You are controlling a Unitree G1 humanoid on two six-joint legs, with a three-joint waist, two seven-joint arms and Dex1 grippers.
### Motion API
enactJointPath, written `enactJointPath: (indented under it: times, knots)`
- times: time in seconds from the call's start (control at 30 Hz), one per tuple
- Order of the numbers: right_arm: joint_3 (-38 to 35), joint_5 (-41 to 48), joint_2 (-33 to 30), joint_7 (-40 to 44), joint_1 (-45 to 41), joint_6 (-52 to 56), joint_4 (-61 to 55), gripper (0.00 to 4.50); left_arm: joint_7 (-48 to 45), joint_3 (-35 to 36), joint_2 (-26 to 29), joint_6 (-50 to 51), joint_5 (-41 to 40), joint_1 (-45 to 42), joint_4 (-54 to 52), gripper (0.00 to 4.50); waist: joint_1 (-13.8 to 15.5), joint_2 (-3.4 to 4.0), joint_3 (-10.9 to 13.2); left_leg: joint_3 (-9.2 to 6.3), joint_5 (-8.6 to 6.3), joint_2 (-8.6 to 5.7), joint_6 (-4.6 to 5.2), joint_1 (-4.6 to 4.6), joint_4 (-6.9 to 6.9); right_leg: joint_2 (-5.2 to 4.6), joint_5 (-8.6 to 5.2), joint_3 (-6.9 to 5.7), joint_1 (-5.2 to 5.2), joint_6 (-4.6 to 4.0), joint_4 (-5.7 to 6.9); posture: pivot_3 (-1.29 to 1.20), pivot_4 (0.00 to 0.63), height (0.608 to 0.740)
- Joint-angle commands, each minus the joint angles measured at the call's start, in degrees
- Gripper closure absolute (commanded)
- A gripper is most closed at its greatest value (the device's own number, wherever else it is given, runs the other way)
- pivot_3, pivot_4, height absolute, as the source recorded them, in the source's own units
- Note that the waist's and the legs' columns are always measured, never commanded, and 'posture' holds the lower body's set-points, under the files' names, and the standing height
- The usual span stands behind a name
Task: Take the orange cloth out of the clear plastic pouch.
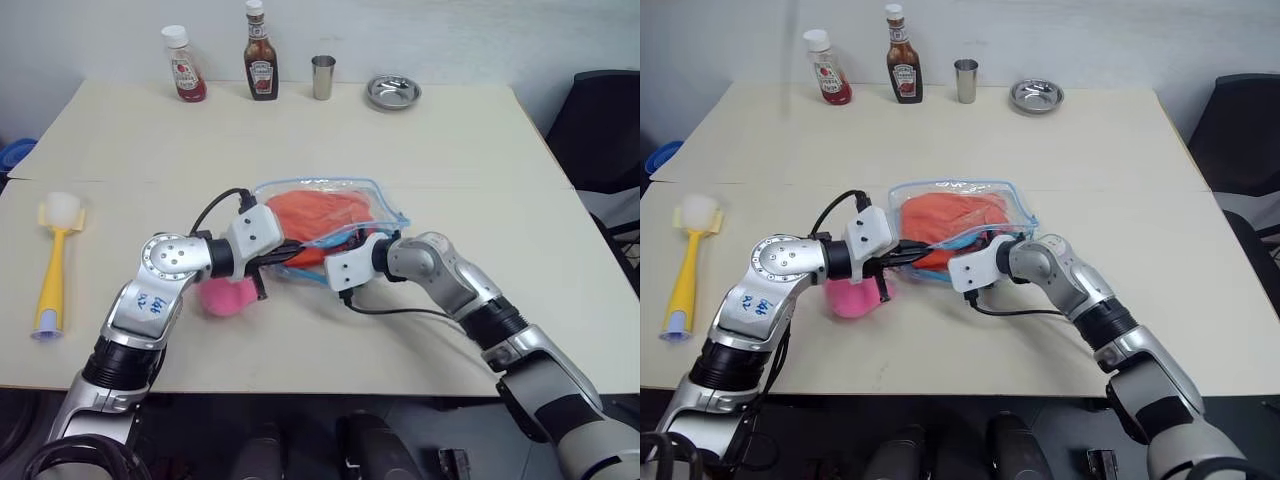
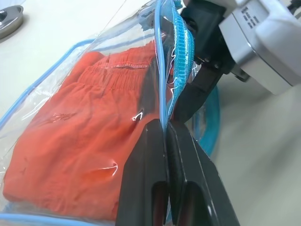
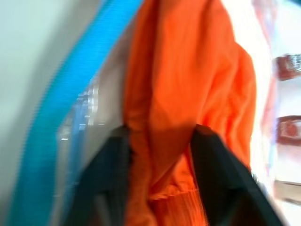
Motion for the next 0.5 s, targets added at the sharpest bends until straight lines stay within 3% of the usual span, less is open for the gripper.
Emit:
enactJointPath:
  times: [0.03, 0.1, 0.27, 0.4, 0.5]
  knots:
    - [1.32, 0.52, -0.87, 3.87, 2.43, 0.41, -0.28, 4.0, 0.28, 0.83, -0.03, -1.16, -0.12, -0.48, -0.75, 4.5, 0.03, 0.0, 0.0, 0.0, 0.0, 0.0, 0.0, 0.0, 0.0, 0.0, 0.0, 0.0, 0.0, 0.0, 0.0, 0.0, 0.15, 0.74]
    - [1.24, 0.68, -1.25, 4.73, 3.17, 0.53, -1.09, 4.44, 0.37, 0.86, -0.09, -1.39, -0.04, -0.45, -0.29, 4.5, 0.08, 0.0, 0.0, 0.0, 0.0, 0.0, 0.0, 0.0, 0.0, 0.0, 0.0, 0.0, 0.0, 0.0, 0.0, 0.0, 0.15, 0.74]
    - [-0.07, 3.44, -2.76, 7.11, 5.64, -0.88, -5.61, 4.44, 1.64, 0.7, -0.53, -1.91, 1.04, -0.72, 1.37, 4.5, 0.3, 0.0, 0.0, 0.0, 0.0, 0.0, 0.0, 0.0, 0.0, -0.01, 0.0, 0.0, 0.0, 0.0, -0.02, 0.0, 0.15, 0.74]
    - [0.44, 11.06, -9.13, 16.64, 7.36, -9.27, -11.25, 4.44, 3.2, -0.5, 0.02, -3.66, 4.6, -1.22, 3.15, 4.5, 0.6, 0.0, 0.0, 0.0, -0.01, -0.02, 0.01, -0.02, -0.01, -0.02, 0.0, -0.01, 0.0, 0.0, -0.07, 0.0, 0.15, 0.74]
    - [0.19, 22.58, -14.1, 26.63, 9.16, -11.24, -18.34, 4.44, 4.81, -1.09, -0.46, -4.33, 6.75, -2.12, 4.67, 4.5, 0.68, 0.0, 0.0, -0.02, -0.03, -0.02, 0.05, -0.02, -0.01, -0.02, 0.0, -0.05, 0.09, 0.0, -0.17, 0.0, 0.15, 0.74]
